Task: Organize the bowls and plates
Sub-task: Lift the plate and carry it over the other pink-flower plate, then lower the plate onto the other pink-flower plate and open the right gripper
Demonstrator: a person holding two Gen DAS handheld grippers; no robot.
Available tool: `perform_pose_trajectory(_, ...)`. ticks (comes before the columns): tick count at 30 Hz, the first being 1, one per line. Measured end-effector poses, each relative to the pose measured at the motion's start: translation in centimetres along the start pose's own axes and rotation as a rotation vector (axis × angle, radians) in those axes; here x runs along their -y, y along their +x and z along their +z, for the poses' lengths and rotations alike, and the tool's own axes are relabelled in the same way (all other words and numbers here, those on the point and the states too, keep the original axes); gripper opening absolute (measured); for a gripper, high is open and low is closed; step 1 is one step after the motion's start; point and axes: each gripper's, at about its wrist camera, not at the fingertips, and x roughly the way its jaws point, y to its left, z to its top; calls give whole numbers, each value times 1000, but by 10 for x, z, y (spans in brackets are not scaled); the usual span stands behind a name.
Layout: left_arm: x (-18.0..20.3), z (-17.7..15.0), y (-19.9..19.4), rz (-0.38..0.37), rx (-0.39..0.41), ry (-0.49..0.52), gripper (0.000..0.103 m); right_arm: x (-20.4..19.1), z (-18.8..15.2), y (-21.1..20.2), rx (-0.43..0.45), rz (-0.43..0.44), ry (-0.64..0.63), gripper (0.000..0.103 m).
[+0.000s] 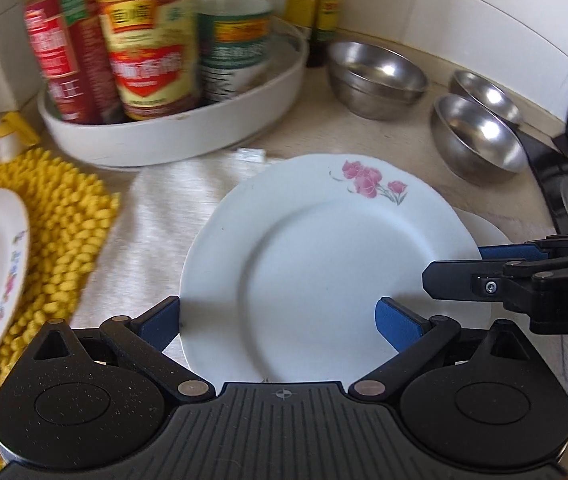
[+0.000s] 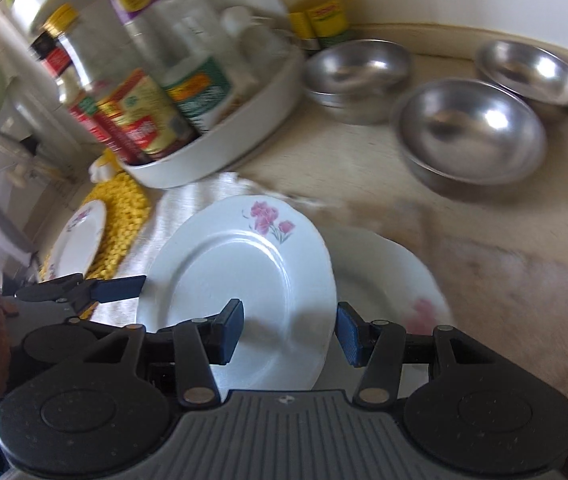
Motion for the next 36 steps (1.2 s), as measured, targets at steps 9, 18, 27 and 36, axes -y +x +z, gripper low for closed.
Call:
perform_pose_trajectory(9, 41, 6, 14, -51, -10, 116, 102, 26, -7, -14, 36, -43, 65, 53)
perform_pose_trajectory(18, 66, 11, 23, -69, -10, 162, 102, 47, -1, -23, 75, -77, 78, 54)
perform_pose_trajectory(27, 71, 10, 13, -73, 15, 169, 102, 42, -10, -27, 11, -67, -24, 56)
perform_pose_trajectory(36, 39, 5, 5, 31, 17, 44, 102, 35, -33, -43, -59, -27, -170, 63)
